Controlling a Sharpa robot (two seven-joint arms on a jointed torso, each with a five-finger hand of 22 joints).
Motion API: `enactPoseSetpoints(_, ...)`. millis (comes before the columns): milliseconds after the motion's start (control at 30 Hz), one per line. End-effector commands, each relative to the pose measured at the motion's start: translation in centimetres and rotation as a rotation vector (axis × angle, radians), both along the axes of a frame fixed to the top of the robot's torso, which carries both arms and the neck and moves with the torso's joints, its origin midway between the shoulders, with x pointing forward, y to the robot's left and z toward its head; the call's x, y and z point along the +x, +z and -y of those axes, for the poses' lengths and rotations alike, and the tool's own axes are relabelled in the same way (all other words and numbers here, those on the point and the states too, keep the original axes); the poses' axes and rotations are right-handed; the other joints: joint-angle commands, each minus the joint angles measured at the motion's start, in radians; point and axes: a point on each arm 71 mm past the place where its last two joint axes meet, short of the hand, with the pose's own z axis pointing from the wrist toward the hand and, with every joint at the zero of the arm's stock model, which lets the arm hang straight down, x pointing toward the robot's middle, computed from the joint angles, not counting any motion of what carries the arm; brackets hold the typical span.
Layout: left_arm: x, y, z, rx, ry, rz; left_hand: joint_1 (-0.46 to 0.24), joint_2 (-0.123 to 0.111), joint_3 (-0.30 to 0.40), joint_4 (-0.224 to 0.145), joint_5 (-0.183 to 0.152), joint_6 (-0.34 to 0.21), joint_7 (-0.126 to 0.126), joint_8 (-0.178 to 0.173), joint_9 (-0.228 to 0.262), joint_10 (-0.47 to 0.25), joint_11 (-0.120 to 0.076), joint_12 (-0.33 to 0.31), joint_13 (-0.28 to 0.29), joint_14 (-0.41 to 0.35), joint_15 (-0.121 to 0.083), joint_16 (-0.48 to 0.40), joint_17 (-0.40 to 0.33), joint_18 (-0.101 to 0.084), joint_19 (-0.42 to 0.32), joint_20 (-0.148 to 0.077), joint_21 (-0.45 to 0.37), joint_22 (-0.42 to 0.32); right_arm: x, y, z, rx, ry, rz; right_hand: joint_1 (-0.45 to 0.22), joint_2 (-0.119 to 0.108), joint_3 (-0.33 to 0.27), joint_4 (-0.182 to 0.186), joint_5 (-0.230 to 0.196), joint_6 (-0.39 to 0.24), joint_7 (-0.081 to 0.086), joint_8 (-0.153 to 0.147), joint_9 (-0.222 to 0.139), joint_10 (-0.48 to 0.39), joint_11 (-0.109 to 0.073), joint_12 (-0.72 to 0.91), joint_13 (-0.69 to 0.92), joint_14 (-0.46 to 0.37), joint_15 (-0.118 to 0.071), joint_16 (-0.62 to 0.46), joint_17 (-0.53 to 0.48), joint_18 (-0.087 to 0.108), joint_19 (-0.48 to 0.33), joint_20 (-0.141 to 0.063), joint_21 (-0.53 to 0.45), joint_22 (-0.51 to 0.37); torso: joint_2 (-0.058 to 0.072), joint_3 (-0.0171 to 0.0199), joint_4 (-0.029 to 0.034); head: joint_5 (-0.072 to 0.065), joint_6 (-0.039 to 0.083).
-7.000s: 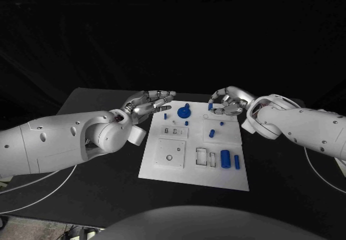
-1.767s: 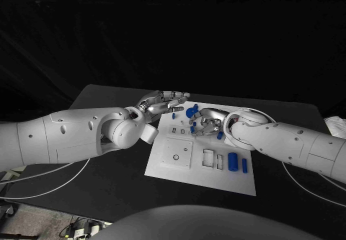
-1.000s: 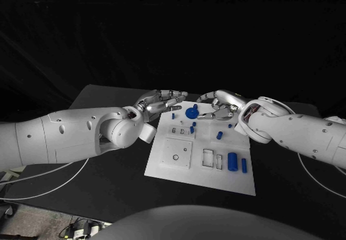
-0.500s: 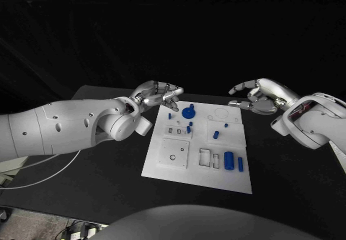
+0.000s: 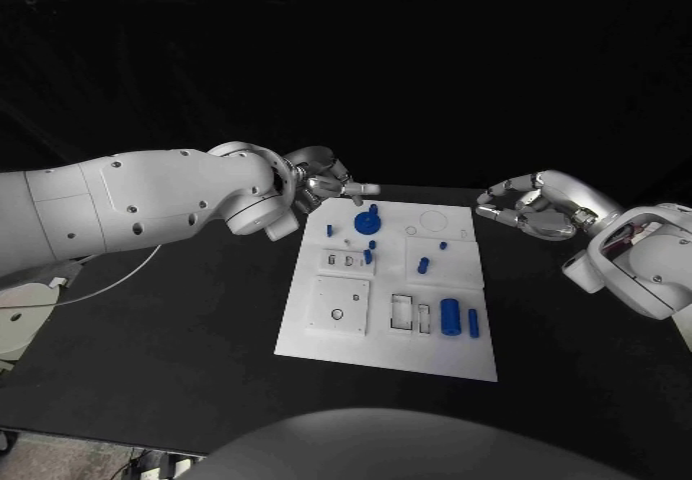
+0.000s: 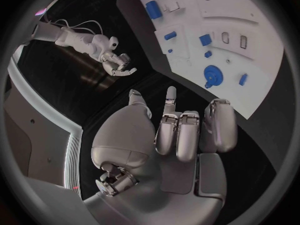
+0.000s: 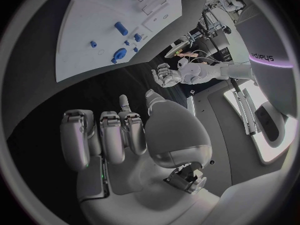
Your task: Assemble the parts on the task board
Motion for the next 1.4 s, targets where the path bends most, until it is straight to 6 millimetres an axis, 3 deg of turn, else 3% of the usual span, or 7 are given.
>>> enactPoseSetpoints(33,-0.1,-1.1,-0.3,0.310,-0.010,-0.112,-0.007,0.004,0.013,0.004,0.025,0.020,-0.008,0.009,0.012,0.106,-0.015,0.002,0.262,0.107,-0.014,0.002,0.263,-0.019,0.043,-0.008,0.031,0.148,0.0,-0.9,-0.1,0.007,-0.014,-0.130,-0.004,0.015,0.001,0.005,0.008,0.005,-0.001,0.002,0.002,0.102,0.005,0.004,0.263,0.104,0.008,0.003,0.263,-0.014,0.031,0.003,0.003,0.232,0.015,0.0072,-0.0250,0.010,0.000)
enactPoseSetpoints(200,-0.2,-1.5,0.6,0.399,-0.026,-0.181,0.004,0.019,0.024,0.005,0.067,0.035,-0.017,0.008,0.028,0.106,-0.024,0.002,0.262,0.107,-0.025,0.002,0.263,-0.028,0.069,-0.019,0.046,0.192,0.0,-1.6,-0.4,0.008,-0.011,-0.172,-0.011,0.021,0.000,0.004,0.026,0.004,-0.001,0.001,0.005,0.102,0.005,0.004,0.263,0.104,0.008,0.003,0.263,-0.013,0.028,0.003,0.000,0.231,0.026,0.0134,-0.0347,0.018,0.000)
enactPoseSetpoints(600,-0.1,-1.9,1.6,0.459,0.019,-0.245,-0.014,0.044,0.009,0.005,0.131,0.116,-0.050,0.032,0.087,0.106,-0.057,0.002,0.262,0.107,-0.054,0.002,0.263,-0.027,0.069,-0.047,0.045,0.190,-0.1,-2.5,-0.6,0.000,-0.007,-0.215,-0.027,0.031,-0.002,0.004,0.068,0.002,0.001,-0.001,0.010,0.102,0.007,0.004,0.263,0.104,0.009,0.003,0.263,-0.010,0.019,0.003,-0.007,0.227,0.031,0.0228,-0.0386,0.026,0.000)
enactPoseSetpoints(700,-0.1,-2.1,1.8,0.471,0.028,-0.263,0.003,0.054,0.012,0.004,0.204,0.129,-0.059,0.036,0.106,0.106,-0.065,0.002,0.262,0.107,-0.063,0.002,0.263,-0.026,0.065,-0.055,0.042,0.184,-0.1,-2.5,-0.7,-0.002,-0.005,-0.221,-0.028,0.033,0.002,0.002,0.109,0.003,0.001,-0.003,0.014,0.102,0.007,0.004,0.263,0.104,0.010,0.003,0.263,-0.010,0.017,0.004,-0.008,0.227,0.029,0.0199,-0.0375,0.028,0.000)
enactPoseSetpoints(800,-0.2,-2.4,2.1,0.481,0.033,-0.288,0.018,0.058,0.013,0.003,0.238,0.125,-0.061,0.031,0.120,0.106,-0.068,0.002,0.262,0.107,-0.066,0.002,0.263,-0.024,0.062,-0.060,0.040,0.178,-0.1,-2.6,-0.8,-0.005,-0.004,-0.228,-0.020,0.030,0.010,-0.001,0.163,0.002,0.001,-0.005,0.017,0.102,0.007,0.004,0.263,0.104,0.010,0.003,0.263,-0.009,0.015,0.004,-0.009,0.226,0.027,0.0182,-0.0366,0.028,0.000)
enactPoseSetpoints(1200,-0.2,-3.4,3.9,0.459,0.048,-0.325,0.042,0.065,0.017,0.003,0.273,0.103,-0.057,0.013,0.141,0.106,-0.066,0.002,0.262,0.107,-0.066,0.002,0.263,-0.020,0.051,-0.062,0.033,0.161,0.1,-2.9,-0.9,-0.015,-0.003,-0.247,-0.023,0.027,0.034,0.003,0.268,0.008,0.002,-0.009,0.024,0.102,0.009,0.004,0.263,0.104,0.011,0.003,0.263,-0.006,0.005,0.005,-0.017,0.222,0.023,0.0138,-0.0368,0.033,0.000)
enactPoseSetpoints(1400,0.0,-4.0,4.0,0.453,0.069,-0.329,0.048,0.067,0.018,0.003,0.284,0.102,-0.056,0.012,0.149,0.106,-0.066,0.002,0.262,0.107,-0.066,0.002,0.263,-0.019,0.048,-0.061,0.031,0.156,0.2,-2.9,-0.9,-0.013,-0.002,-0.244,-0.024,0.027,0.035,0.004,0.273,0.008,0.002,-0.009,0.024,0.102,0.009,0.004,0.263,0.104,0.011,0.003,0.263,-0.006,0.002,0.005,-0.020,0.221,0.022,0.0137,-0.0358,0.029,0.000)
